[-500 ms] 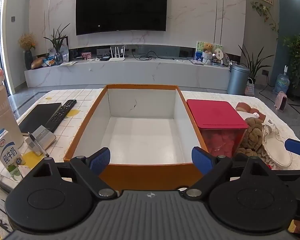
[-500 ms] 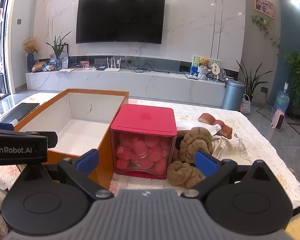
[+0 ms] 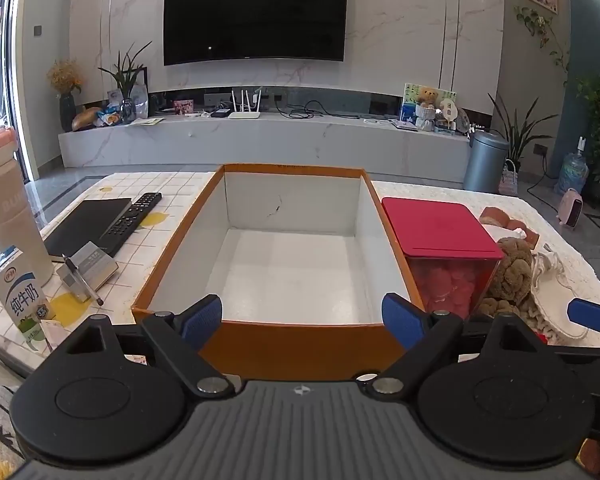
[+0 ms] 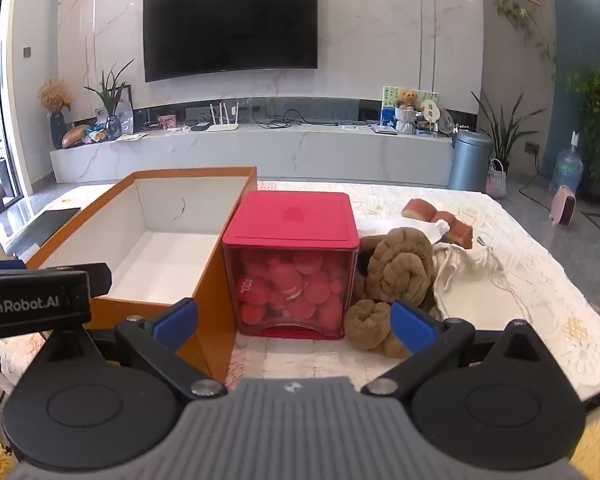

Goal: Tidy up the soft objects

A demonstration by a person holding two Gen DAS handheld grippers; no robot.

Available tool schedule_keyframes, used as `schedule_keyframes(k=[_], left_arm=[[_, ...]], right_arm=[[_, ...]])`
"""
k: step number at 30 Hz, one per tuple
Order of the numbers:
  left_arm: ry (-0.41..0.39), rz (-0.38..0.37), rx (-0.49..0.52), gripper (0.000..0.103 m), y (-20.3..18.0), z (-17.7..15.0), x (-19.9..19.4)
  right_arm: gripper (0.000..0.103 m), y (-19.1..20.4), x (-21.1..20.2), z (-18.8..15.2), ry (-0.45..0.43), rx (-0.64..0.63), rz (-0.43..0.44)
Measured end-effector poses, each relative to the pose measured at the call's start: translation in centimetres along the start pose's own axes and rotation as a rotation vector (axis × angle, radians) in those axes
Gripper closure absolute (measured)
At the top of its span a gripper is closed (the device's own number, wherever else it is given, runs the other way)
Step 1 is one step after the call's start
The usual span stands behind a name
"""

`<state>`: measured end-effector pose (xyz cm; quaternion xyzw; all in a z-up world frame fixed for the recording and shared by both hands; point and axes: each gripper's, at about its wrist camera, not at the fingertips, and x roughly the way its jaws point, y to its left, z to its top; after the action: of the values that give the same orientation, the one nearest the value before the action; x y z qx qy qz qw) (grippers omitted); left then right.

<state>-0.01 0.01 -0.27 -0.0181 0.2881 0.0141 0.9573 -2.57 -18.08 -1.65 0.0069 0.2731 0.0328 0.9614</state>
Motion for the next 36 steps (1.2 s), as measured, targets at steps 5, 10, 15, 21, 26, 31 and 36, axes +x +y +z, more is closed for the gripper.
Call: schedule_keyframes(k=[5,10,15,21,26,31,36], left_arm=[[0.009,0.006,0.007,0.0,0.0,-0.1,0.1],[0.016,0.015,-0.001,0.0,-0.1,-0.1,0.2],[0.025,0.024,0.01,0.006,-0.1,-0.3,0.3],[0.032,0.018,0.03,0.014,-0.3,-0.4,0.4],[0.042,0.016,0.026,0.016,-0.3,-0.4,0.4],[0.056,0.04,0.009,0.017,0.0,-0.2,0.7],[0.104,0.099,0.129,0.027,-1.3,-1.3,1.9]], right_arm=[[0.003,0.2,0.0,0.0,-0.002,-0.024,-0.017],[0.003,0.2,-0.1,0.0,-0.004,-0.028,-0.013],[0.003,0.3,0.0,-0.1,0.002,-0.037,-0.013],[0.003,0.8,0.1,-0.1,0.002,-0.068,-0.023],[0.003,0.8,0.1,-0.2,0.002,-0.073,-0.018],[0.003,0.8,0.1,-0.2,0.009,-0.071,-0.013],[0.003,-2.3,-0.3,0.3,0.003,0.235,0.138]])
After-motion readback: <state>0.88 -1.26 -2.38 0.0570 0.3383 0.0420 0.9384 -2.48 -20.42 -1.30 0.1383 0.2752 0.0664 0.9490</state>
